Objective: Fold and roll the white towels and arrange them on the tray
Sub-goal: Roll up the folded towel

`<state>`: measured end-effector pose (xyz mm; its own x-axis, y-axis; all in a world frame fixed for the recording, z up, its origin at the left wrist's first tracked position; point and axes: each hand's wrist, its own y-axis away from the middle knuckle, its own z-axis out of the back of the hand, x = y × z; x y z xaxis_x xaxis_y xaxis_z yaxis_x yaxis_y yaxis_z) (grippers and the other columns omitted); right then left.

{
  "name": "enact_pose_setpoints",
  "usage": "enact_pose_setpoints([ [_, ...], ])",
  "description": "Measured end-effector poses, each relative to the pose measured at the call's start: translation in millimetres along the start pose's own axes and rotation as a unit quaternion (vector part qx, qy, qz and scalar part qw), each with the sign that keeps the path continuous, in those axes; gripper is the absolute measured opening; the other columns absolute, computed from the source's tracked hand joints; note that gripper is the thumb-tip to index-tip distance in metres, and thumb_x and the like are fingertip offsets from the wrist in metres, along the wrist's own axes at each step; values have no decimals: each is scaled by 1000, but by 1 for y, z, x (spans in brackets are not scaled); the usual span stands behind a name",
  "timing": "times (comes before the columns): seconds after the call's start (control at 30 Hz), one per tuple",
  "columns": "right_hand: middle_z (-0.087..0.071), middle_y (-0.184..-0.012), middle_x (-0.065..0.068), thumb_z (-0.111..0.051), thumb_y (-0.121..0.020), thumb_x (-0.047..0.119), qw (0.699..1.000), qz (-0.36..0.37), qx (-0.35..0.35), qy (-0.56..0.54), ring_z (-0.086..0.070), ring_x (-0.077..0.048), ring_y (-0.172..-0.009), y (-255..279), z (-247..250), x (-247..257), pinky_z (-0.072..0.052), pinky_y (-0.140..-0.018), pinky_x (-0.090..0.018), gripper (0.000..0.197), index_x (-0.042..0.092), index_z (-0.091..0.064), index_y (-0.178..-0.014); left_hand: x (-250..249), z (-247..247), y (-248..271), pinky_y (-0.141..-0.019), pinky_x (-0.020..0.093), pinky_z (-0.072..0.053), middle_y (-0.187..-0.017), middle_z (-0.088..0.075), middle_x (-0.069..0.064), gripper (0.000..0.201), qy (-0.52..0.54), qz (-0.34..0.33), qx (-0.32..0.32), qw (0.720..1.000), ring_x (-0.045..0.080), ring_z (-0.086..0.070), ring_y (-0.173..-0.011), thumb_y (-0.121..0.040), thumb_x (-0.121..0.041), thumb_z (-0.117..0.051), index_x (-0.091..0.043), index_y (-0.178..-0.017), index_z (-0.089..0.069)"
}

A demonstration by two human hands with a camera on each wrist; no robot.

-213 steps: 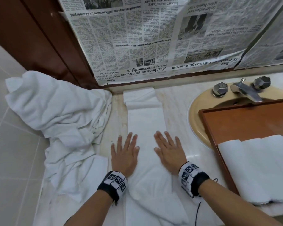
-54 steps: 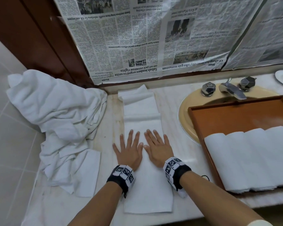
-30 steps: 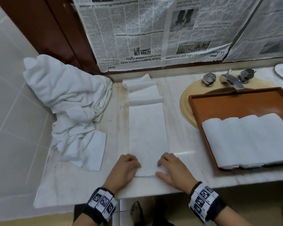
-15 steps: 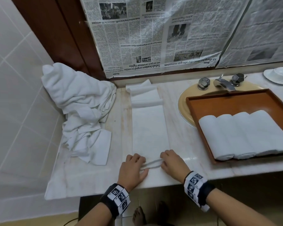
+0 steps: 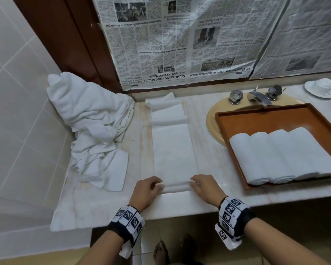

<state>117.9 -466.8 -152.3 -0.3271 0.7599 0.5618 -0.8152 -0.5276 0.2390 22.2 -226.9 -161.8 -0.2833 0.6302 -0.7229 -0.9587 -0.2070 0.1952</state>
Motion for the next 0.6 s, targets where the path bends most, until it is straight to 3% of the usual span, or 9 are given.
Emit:
enact_pose_setpoints([
  [0.1, -71, -104, -5, -56, -97, 20, 998, -36, -31, -35, -63, -22, -95, -5, 3, 2, -34, -74, -22, 19, 13, -70, -106, -1, -3, -1, -75, 23, -50, -80, -70, -8, 4, 52, 23, -28, 998, 2, -62, -77, -88, -31, -73, -28, -88, -70],
  [0.17, -61, -107, -5, -54, -94, 14, 998, -41, -42, -31, -59, -23, -91, -5, 3, 6, -40, -75, -26, 19, 16, -63, -111, -3, -8, -3, -72, 24, -48, -79, -67, -7, 9, 44, 26, -43, 998, 4, -60, -73, -86, -32, -74, -26, -88, -67],
  [0.23, -47, -109, -2, -51, -93, 11, 999, -22, -38, -1, -55, -22, -82, -5, 0, 7, -46, -76, -30, 21, 19, -56, -112, -5, -12, -6, -72, 26, -46, -86, -61, -6, 16, 3, 29, -64, 998, 6, -58, -75, -87, -36, -72, -24, -93, -62],
  [0.33, -47, -110, -3, -53, -91, 7, 994, 28, -40, 95, -53, -23, -87, -4, -6, 7, -50, -67, -34, 17, 13, -60, -104, -8, -20, -3, -70, 28, -44, -101, -46, -6, 14, -52, 22, -88, 995, 12, -57, -78, -93, -36, -64, -24, -99, -60],
  [0.4, -53, -99, -4, -71, -71, 7, 979, 69, -50, 187, -56, -25, -85, 0, -8, 10, -45, -54, -32, 18, 11, -65, -87, -10, -28, 2, -65, 29, -44, -101, -45, -7, 10, -132, -19, -84, 987, 14, -54, -80, -98, -31, -56, -24, -103, -62],
  [0.47, -57, -88, -3, -79, -48, 13, 959, 87, -52, 264, -55, -25, -76, 3, -11, 12, -41, -53, -33, 30, 13, -64, -74, -13, -33, 4, -63, 30, -45, -101, -51, -9, 15, -176, -50, -76, 980, 15, -54, -89, -100, -29, -53, -26, -107, -65],
  [0.53, -57, -82, -3, -77, -44, 11, 954, 86, -49, 284, -54, -25, -73, 5, -14, 12, -42, -57, -35, 32, 14, -62, -71, -18, -33, 4, -63, 28, -45, -105, -56, -11, 21, -186, -63, -67, 978, 15, -55, -96, -97, -38, -54, -26, -108, -67],
  [0.6, -56, -78, -4, -73, -49, 8, 953, 91, -57, 285, -52, -25, -74, 3, -16, 10, -40, -63, -36, 25, 14, -61, -70, -19, -34, 2, -62, 28, -47, -104, -59, -11, 34, -209, -86, -49, 973, 14, -54, -94, -88, -54, -57, -25, -103, -66],
])
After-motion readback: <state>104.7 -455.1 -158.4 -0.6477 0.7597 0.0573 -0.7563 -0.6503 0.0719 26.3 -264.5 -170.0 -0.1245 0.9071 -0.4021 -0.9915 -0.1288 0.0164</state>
